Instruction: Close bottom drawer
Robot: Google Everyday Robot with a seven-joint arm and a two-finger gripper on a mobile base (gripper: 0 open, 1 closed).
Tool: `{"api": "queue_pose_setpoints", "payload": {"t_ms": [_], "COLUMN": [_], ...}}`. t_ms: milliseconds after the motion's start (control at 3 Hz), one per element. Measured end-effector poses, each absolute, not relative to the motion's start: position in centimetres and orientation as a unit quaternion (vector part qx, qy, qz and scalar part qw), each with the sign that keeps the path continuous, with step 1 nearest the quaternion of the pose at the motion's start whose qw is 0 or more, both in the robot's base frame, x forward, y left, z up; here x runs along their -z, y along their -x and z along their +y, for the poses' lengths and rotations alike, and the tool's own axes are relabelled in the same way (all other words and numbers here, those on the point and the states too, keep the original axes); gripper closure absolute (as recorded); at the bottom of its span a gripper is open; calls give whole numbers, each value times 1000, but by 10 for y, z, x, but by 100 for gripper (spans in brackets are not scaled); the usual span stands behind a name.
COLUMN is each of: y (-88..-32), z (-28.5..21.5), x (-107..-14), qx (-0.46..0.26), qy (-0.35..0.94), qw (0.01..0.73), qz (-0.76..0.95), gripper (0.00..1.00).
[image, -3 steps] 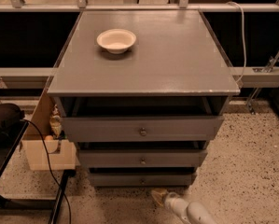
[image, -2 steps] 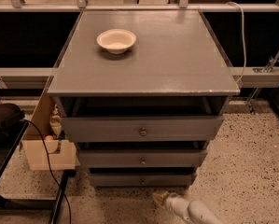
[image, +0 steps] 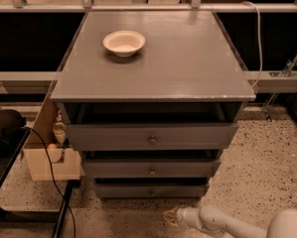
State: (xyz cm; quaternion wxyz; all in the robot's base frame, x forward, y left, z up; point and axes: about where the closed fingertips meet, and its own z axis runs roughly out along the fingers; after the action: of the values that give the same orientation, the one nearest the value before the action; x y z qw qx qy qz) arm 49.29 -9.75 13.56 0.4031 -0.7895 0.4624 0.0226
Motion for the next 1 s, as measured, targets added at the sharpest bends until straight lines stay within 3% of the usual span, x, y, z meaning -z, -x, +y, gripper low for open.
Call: {"api": "queue_pose_setpoints", "payload": {"t_ms": [333, 1000], "y": [-488, -488], "z": [-102, -102], "x": [-131, -131], "qx": [-33, -33], "qy": [796, 796], "qw": [387, 387], "qz": [465, 465], "gripper": [84, 37]}}
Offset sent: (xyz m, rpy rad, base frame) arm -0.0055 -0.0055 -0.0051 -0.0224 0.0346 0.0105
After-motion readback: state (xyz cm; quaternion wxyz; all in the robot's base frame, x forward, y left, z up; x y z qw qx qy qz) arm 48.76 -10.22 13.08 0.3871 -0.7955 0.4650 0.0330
